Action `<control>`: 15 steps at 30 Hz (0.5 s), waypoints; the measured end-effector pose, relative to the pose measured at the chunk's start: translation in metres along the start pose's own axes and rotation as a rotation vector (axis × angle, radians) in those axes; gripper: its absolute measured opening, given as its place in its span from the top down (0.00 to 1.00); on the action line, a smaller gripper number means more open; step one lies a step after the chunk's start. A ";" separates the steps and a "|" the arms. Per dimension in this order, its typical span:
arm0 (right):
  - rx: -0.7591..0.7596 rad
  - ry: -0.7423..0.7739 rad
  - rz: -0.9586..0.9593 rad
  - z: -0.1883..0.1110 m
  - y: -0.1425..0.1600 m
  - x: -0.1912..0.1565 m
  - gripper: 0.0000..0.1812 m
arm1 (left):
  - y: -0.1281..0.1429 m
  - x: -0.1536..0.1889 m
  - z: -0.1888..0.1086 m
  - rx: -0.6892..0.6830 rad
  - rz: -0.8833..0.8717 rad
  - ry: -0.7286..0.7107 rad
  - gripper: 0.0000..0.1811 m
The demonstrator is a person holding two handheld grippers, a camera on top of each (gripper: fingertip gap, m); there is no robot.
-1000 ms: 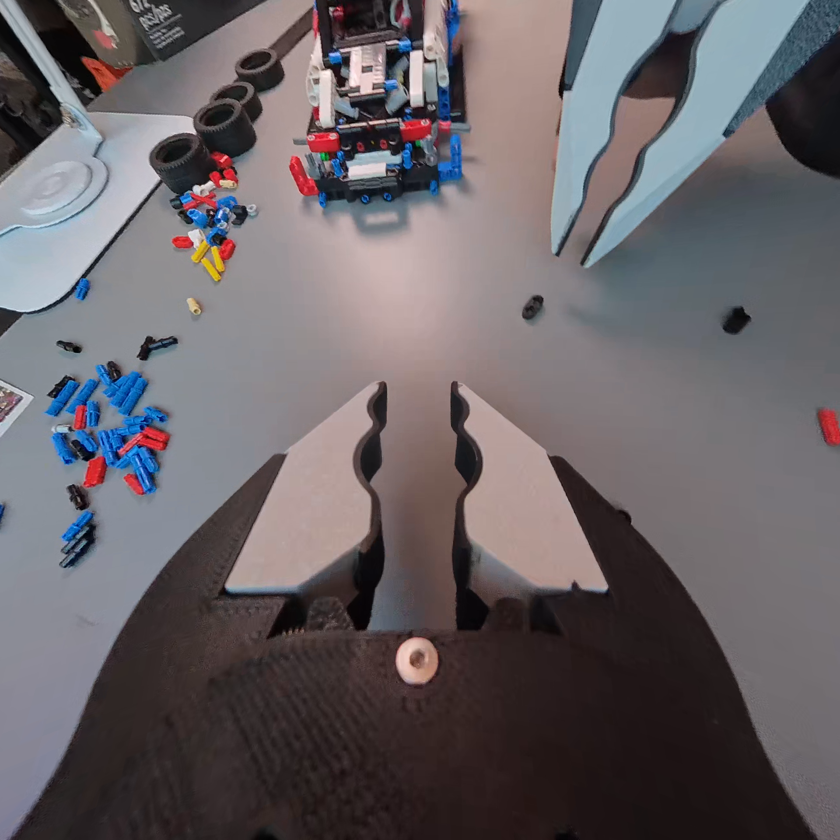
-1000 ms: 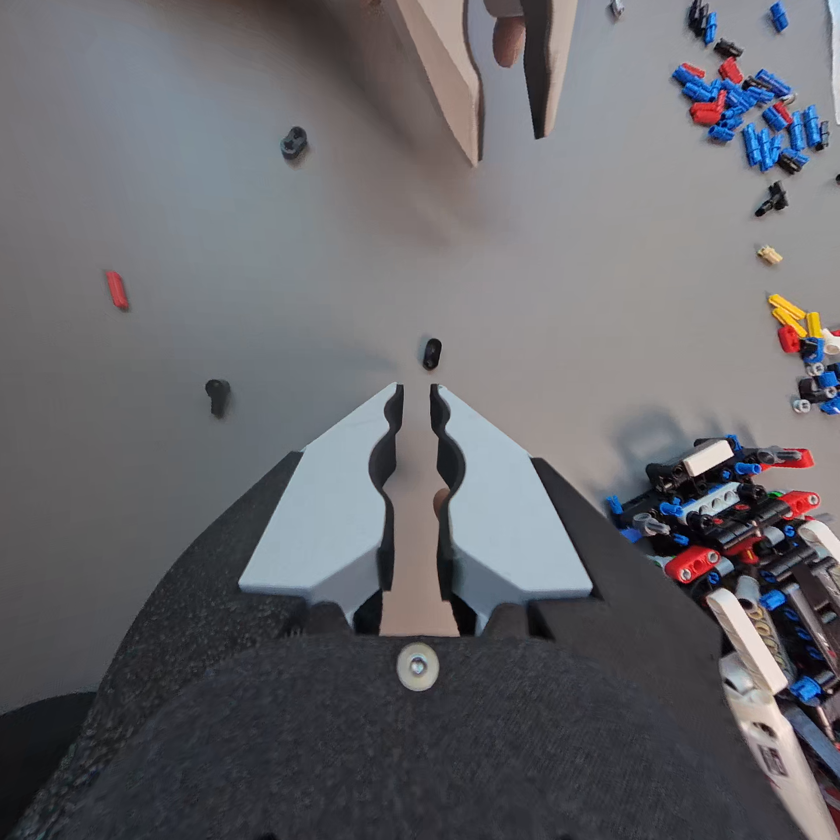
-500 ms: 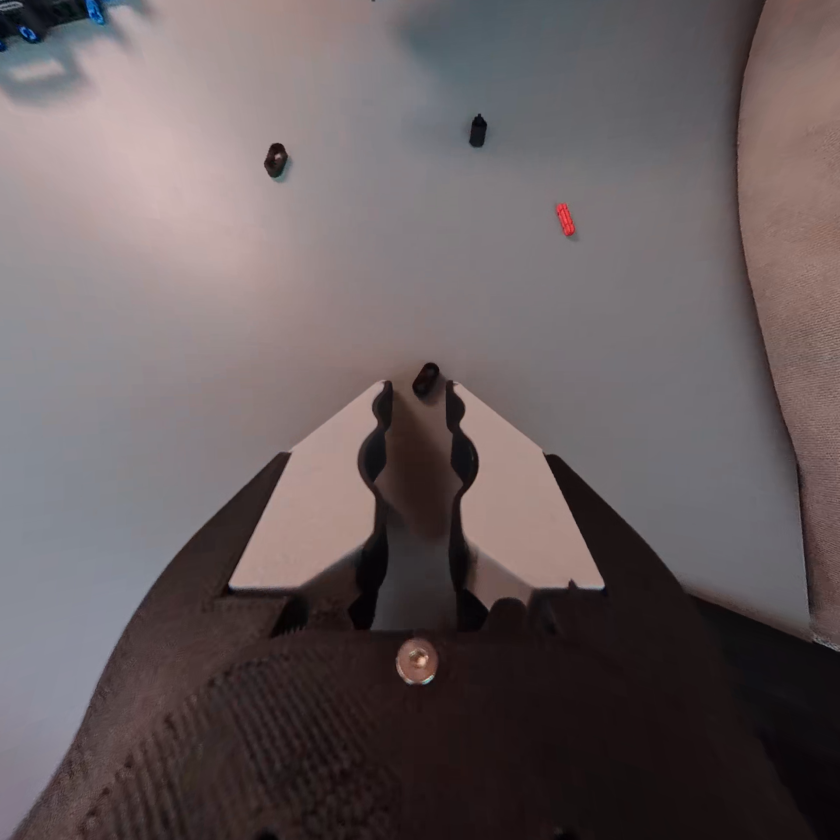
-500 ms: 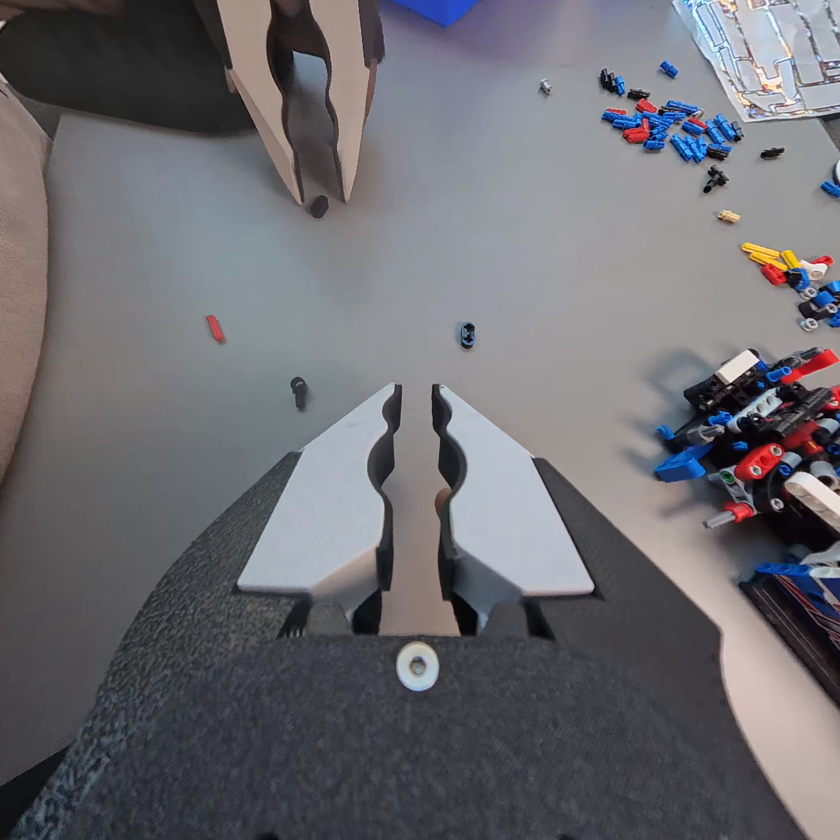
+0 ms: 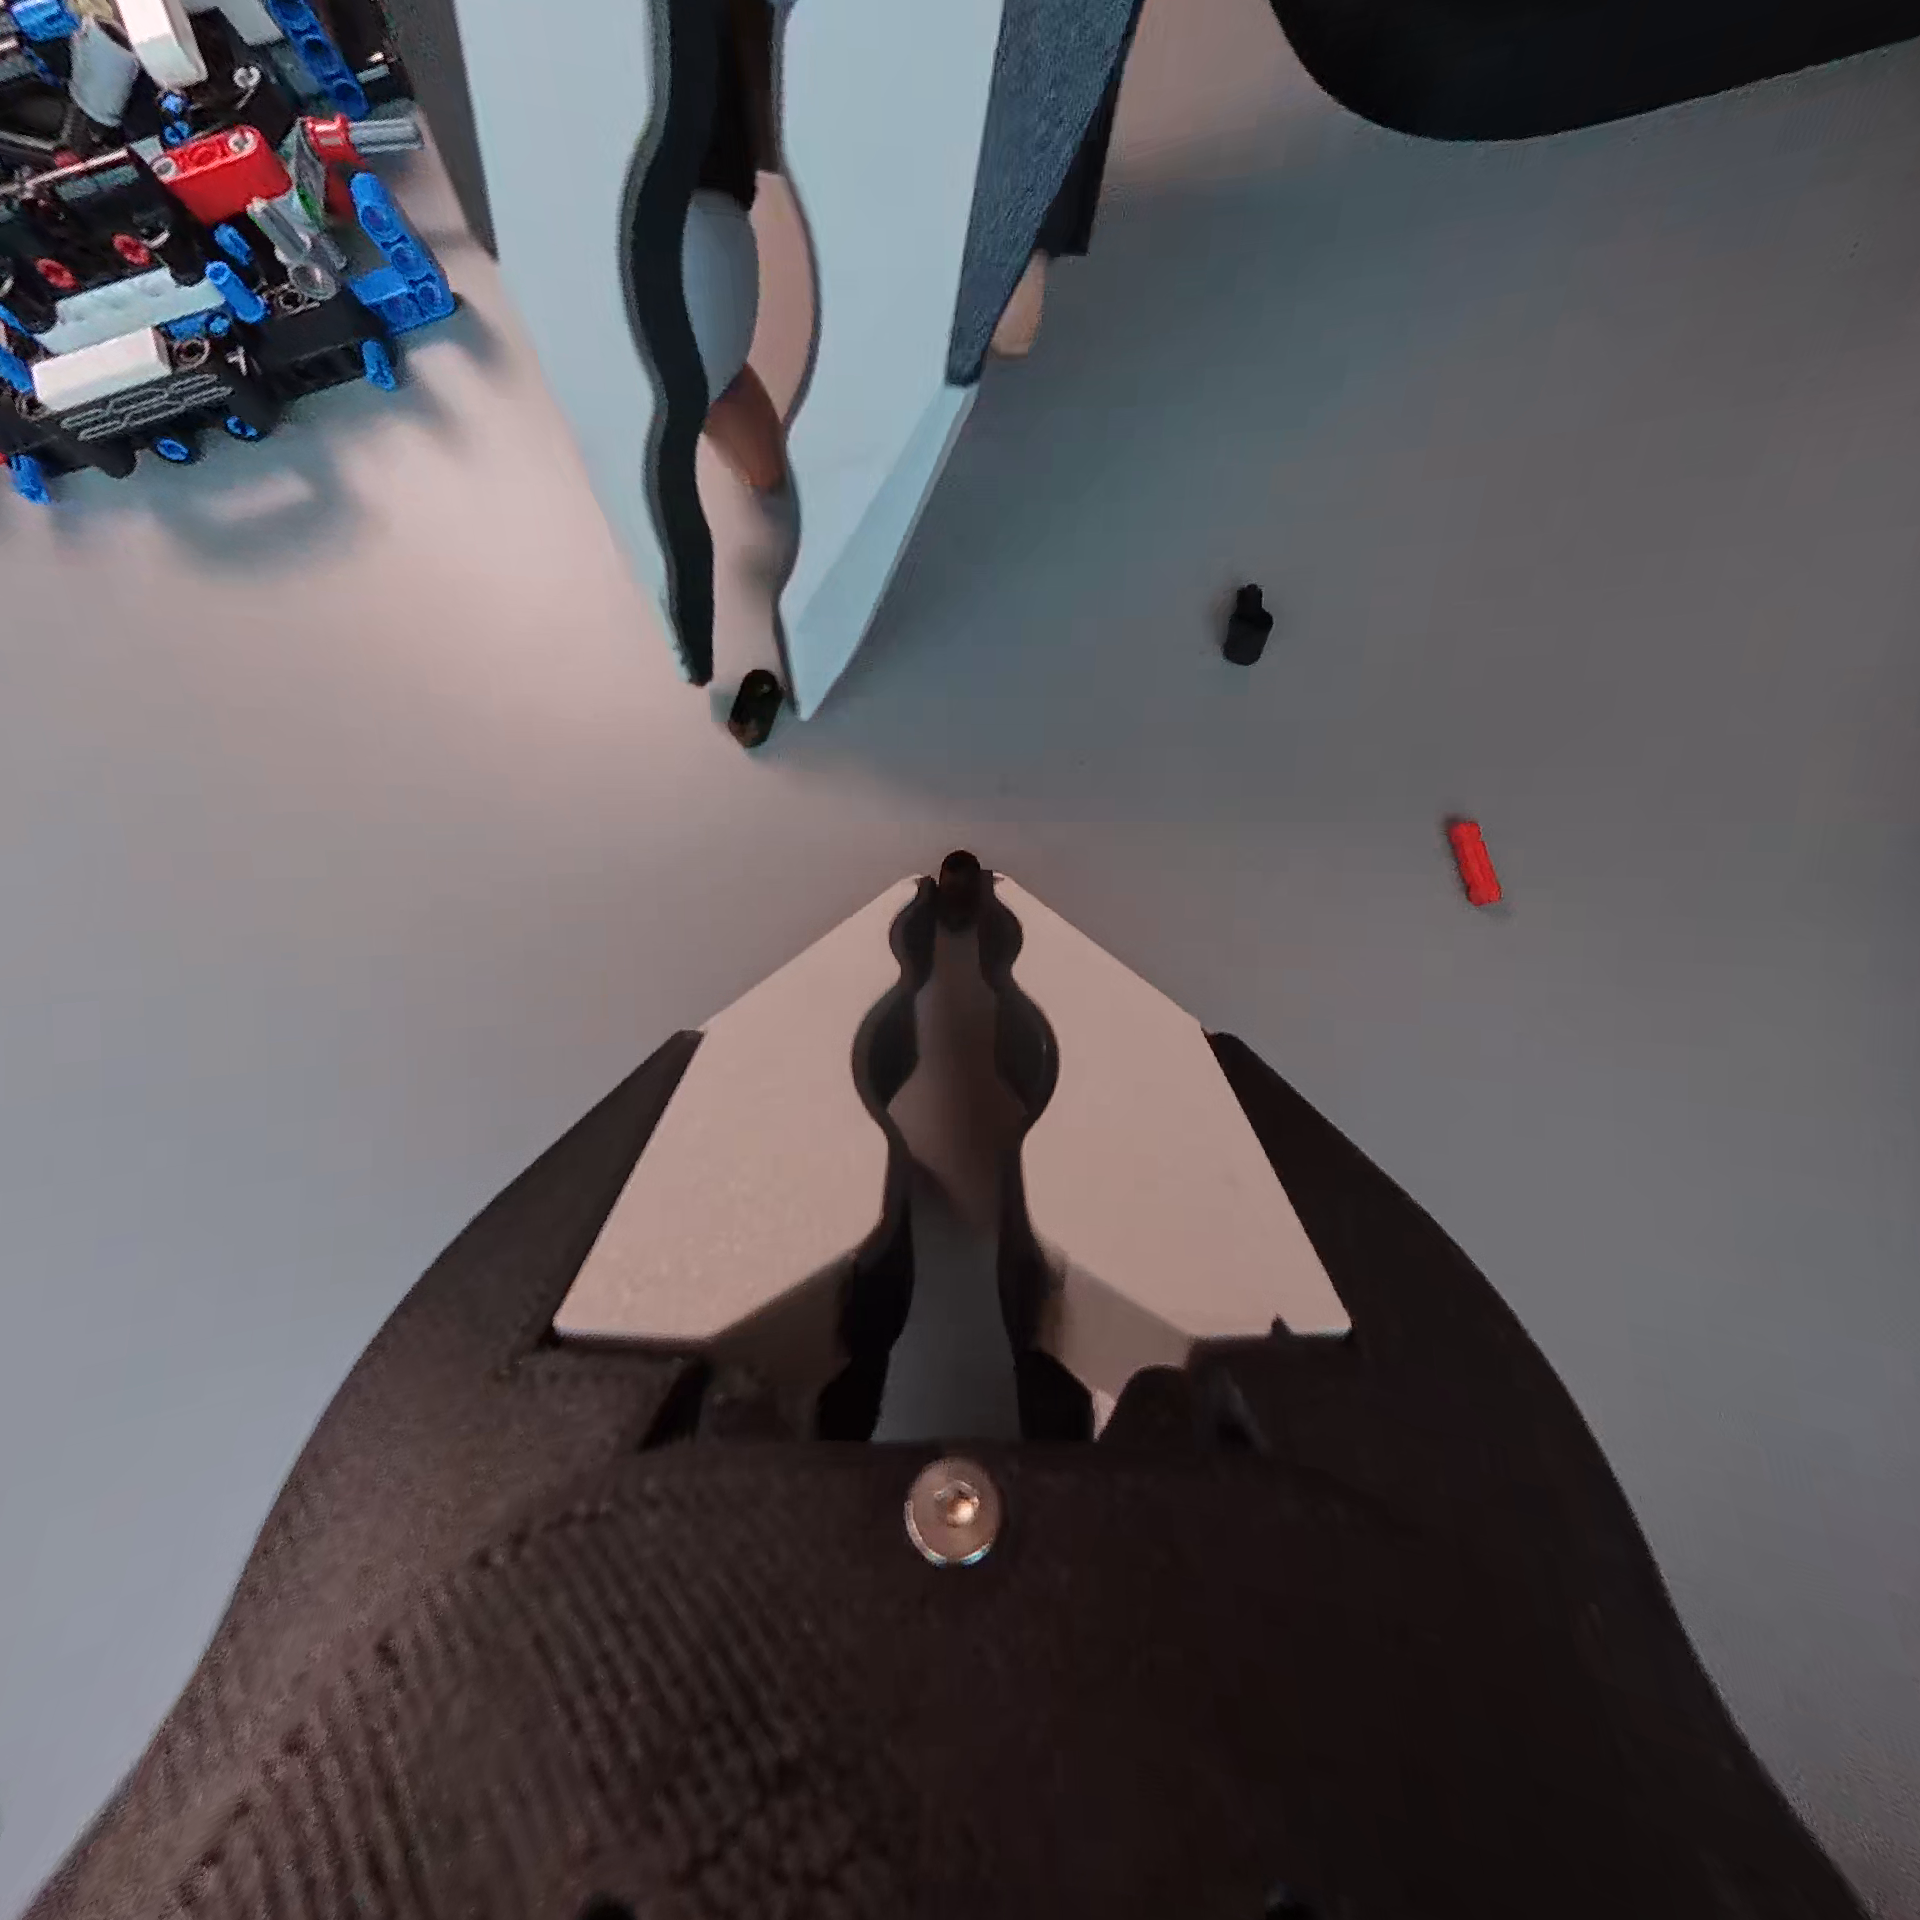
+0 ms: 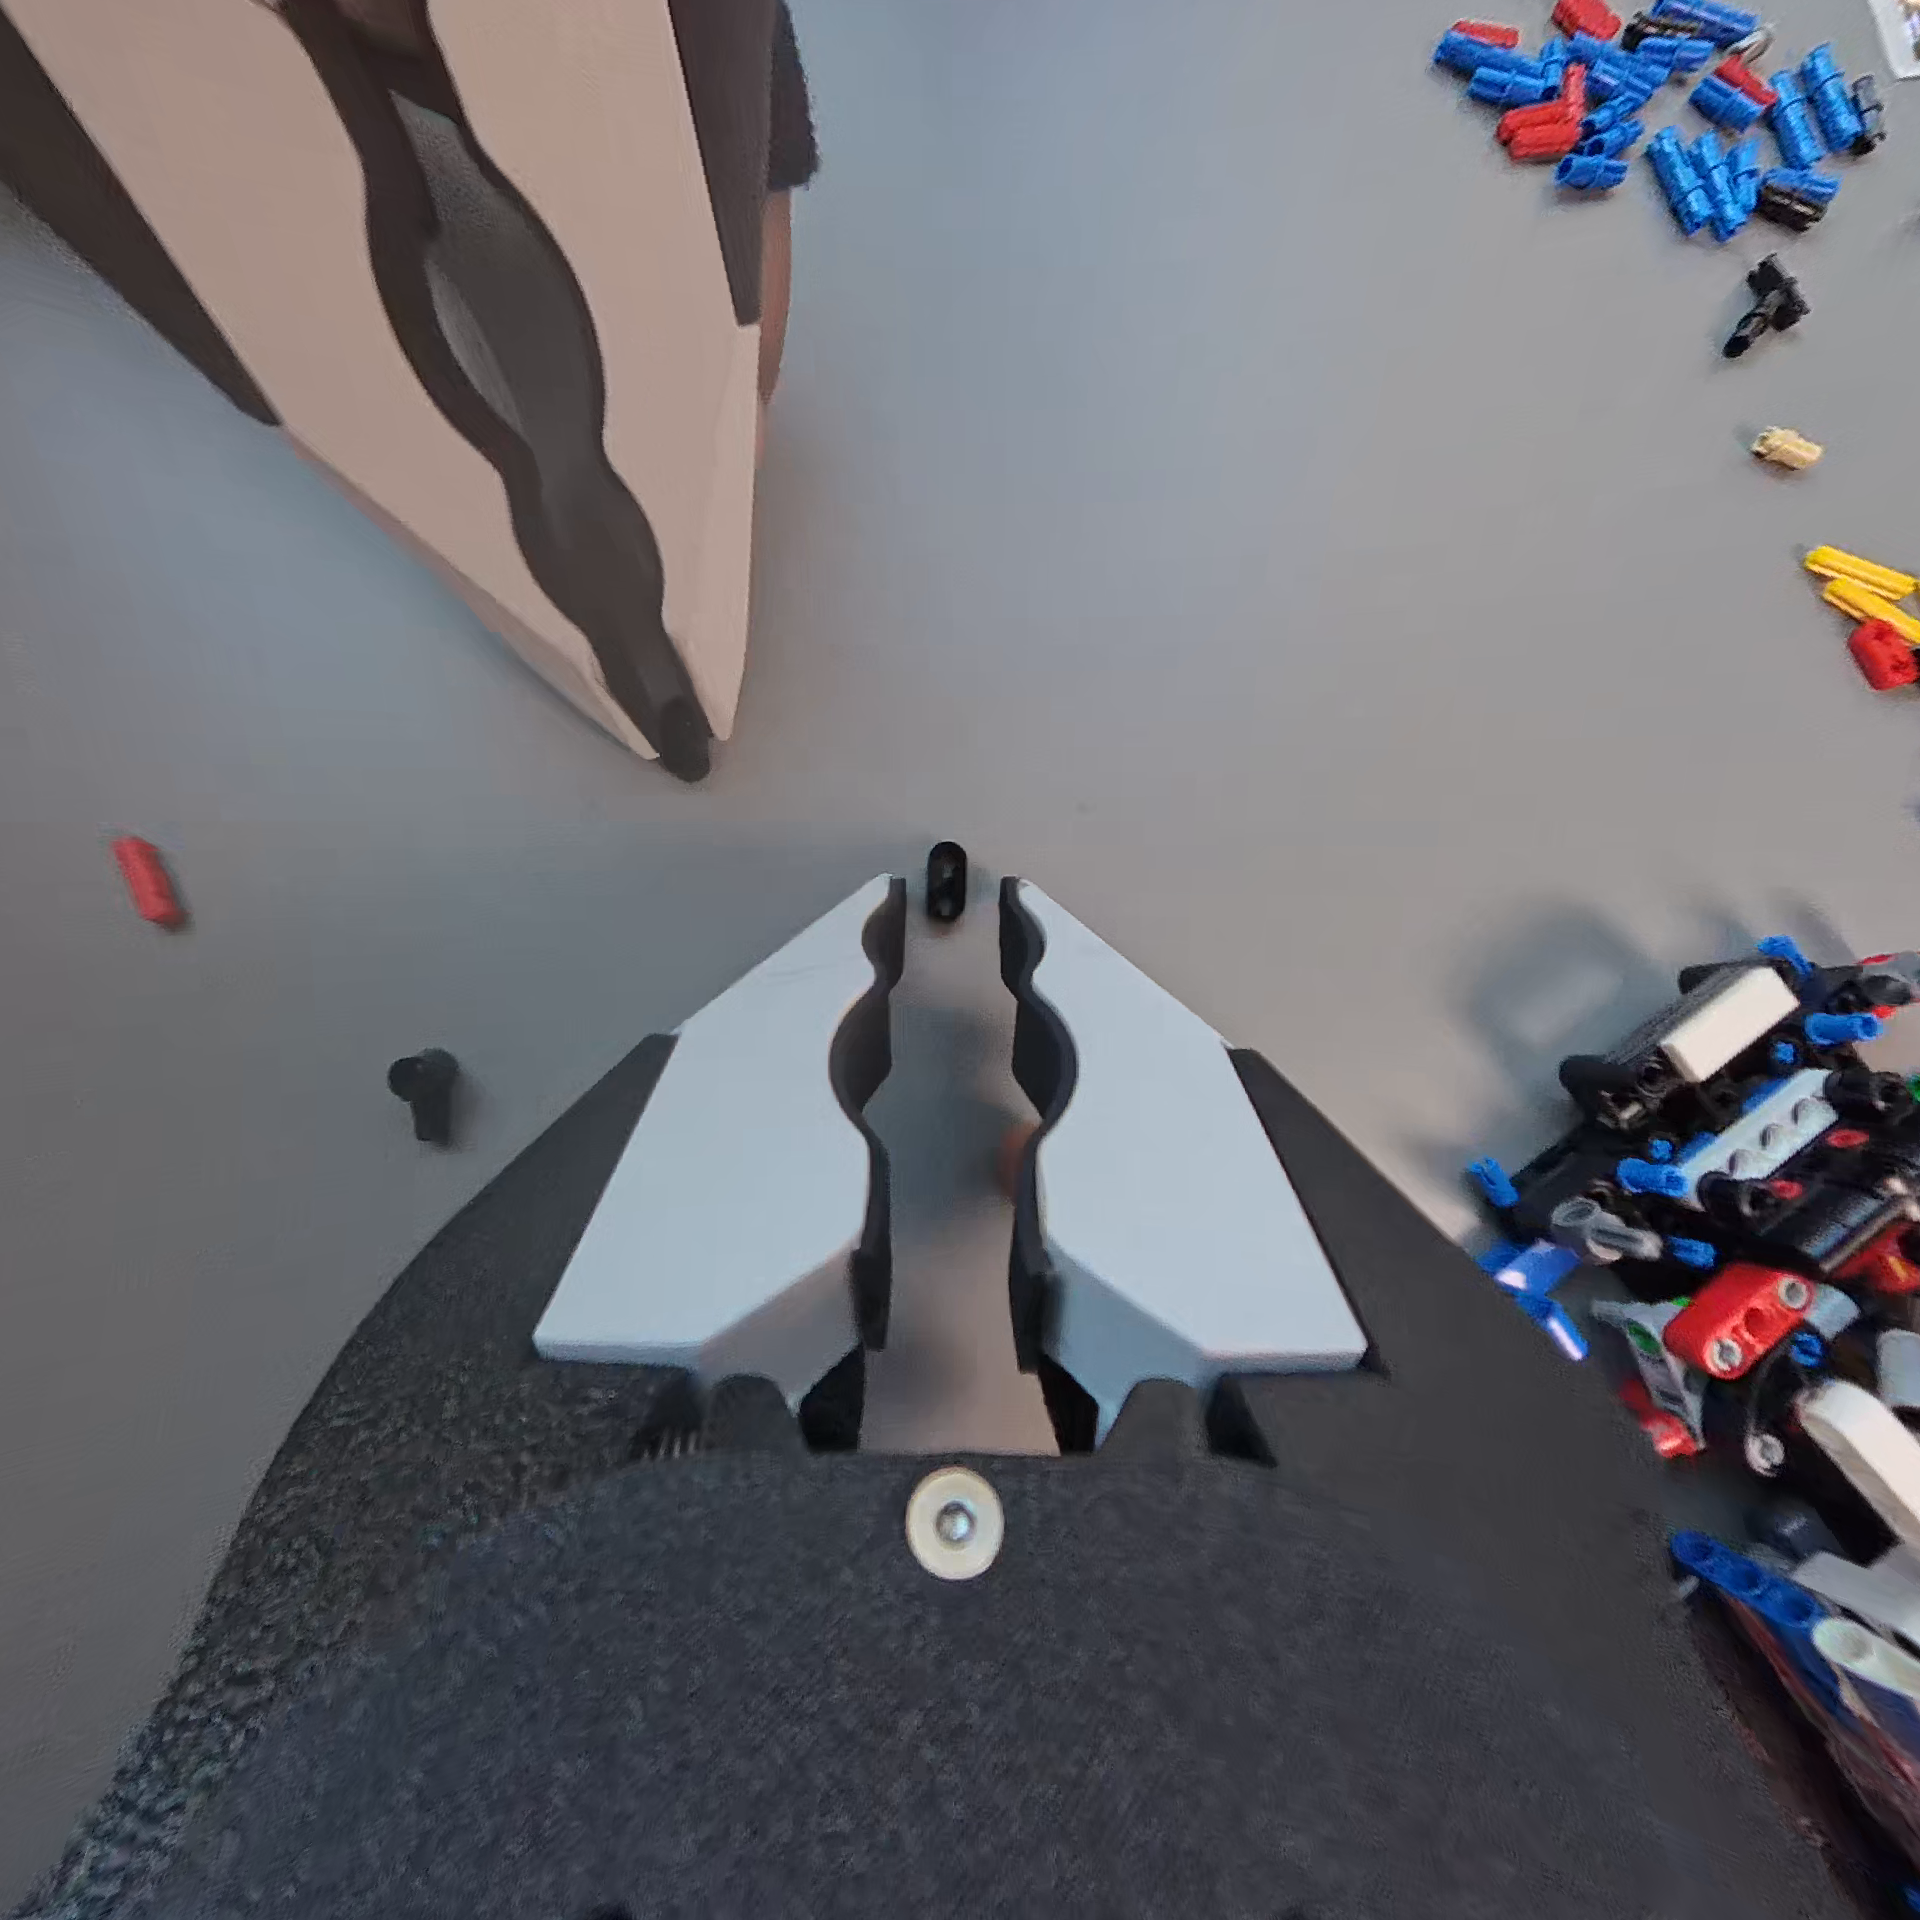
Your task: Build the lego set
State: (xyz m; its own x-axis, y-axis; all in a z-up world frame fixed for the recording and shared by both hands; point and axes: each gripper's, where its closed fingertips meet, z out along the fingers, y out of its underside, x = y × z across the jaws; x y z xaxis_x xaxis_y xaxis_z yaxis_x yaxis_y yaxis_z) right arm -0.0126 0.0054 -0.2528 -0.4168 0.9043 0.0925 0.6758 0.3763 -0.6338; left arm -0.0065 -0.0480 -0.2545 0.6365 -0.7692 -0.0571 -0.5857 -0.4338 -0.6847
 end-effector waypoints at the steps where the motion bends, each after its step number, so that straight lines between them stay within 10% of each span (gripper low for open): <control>1: -0.011 0.012 -0.019 0.002 0.000 0.002 0.94 | -0.002 0.001 0.002 0.002 0.004 0.000 0.97; 15: -0.020 -0.105 -0.130 -0.008 0.004 -0.043 0.97 | -0.010 -0.008 0.009 0.018 0.037 -0.069 0.96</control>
State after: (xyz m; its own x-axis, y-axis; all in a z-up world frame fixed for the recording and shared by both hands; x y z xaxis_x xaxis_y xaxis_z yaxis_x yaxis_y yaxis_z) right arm 0.0127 -0.0299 -0.2537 -0.5618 0.8223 0.0909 0.6238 0.4932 -0.6062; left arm -0.0007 -0.0334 -0.2537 0.6480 -0.7500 -0.1328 -0.6011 -0.3965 -0.6939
